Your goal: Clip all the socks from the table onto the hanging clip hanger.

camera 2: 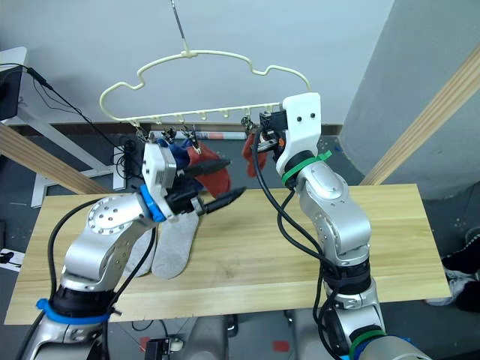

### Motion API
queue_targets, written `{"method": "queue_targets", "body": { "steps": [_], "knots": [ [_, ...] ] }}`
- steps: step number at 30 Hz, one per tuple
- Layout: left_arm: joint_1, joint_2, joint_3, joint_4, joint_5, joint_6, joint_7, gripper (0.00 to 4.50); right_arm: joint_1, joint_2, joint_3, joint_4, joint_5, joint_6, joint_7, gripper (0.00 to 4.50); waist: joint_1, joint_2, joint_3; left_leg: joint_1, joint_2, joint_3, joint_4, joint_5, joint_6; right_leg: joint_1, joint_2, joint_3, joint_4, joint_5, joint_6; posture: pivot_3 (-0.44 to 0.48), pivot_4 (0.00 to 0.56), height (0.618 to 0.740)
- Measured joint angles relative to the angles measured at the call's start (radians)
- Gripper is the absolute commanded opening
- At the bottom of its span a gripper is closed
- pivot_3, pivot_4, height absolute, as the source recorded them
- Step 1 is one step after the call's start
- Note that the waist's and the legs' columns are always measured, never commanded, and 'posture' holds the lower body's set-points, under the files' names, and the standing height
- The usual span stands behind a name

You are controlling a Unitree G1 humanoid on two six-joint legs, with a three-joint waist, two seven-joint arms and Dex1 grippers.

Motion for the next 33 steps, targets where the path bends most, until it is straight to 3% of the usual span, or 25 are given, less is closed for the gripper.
{"method": "queue_targets", "body": {
  "steps": [1, 8, 11, 16, 22, 33],
  "knots": [
    [0.027, 0.008, 0.001, -0.010, 0.016, 0.013, 0.013, 4.49, 0.000, -0.004, 0.000, 0.000, 0.003, 0.002, 0.001, 0.00, 0.001, 0.000, 0.000, 0.000, 0.000, 0.000, 0.000, 0.000, 0.000, 0.000, 0.000, 0.000, 0.000, 0.000, 0.000, -0.070, 0.400, 0.701],
    [0.204, 0.028, 0.007, 0.095, 0.181, 0.010, 0.159, 4.49, -0.002, -0.020, -0.005, -0.004, 0.012, 0.010, 0.006, 0.00, 0.002, 0.000, 0.000, 0.000, 0.000, -0.001, 0.000, -0.002, 0.003, 0.000, 0.000, 0.000, 0.001, -0.002, 0.004, -0.069, 0.406, 0.701],
    [0.192, 0.026, 0.044, 0.189, 0.226, -0.017, 0.217, 4.49, -0.003, -0.020, -0.004, -0.004, 0.014, 0.013, 0.007, 0.00, 0.003, 0.000, 0.000, 0.000, 0.000, -0.001, 0.000, -0.002, 0.004, 0.000, 0.000, 0.000, 0.001, -0.002, 0.004, -0.067, 0.407, 0.701],
    [0.133, -0.051, 0.081, 0.332, 0.226, 0.057, 0.288, 4.49, -0.005, -0.021, -0.001, -0.004, 0.016, 0.022, 0.009, 0.00, 0.004, 0.000, 0.000, 0.000, -0.001, 0.001, 0.000, -0.002, 0.004, 0.000, -0.001, 0.000, 0.000, -0.002, 0.004, -0.071, 0.409, 0.701],
    [0.111, -0.068, 0.075, 0.383, 0.227, 0.123, 0.275, 4.49, -0.009, -0.020, 0.001, -0.004, 0.017, 0.024, 0.009, 0.00, 0.004, 0.000, 0.000, 0.000, 0.000, 0.000, -0.001, -0.002, 0.004, -0.001, -0.001, -0.001, 0.000, 0.000, 0.000, -0.071, 0.412, 0.701],
    [0.151, -0.057, 0.064, 0.339, 0.240, 0.129, 0.252, 1.12, -0.013, -0.016, 0.002, -0.004, 0.017, 0.027, 0.008, 0.00, 0.002, 0.000, 0.000, 0.000, 0.000, 0.001, 0.000, -0.002, 0.004, -0.001, -0.002, 0.000, 0.001, -0.002, 0.004, -0.078, 0.413, 0.701]
  ]
}}
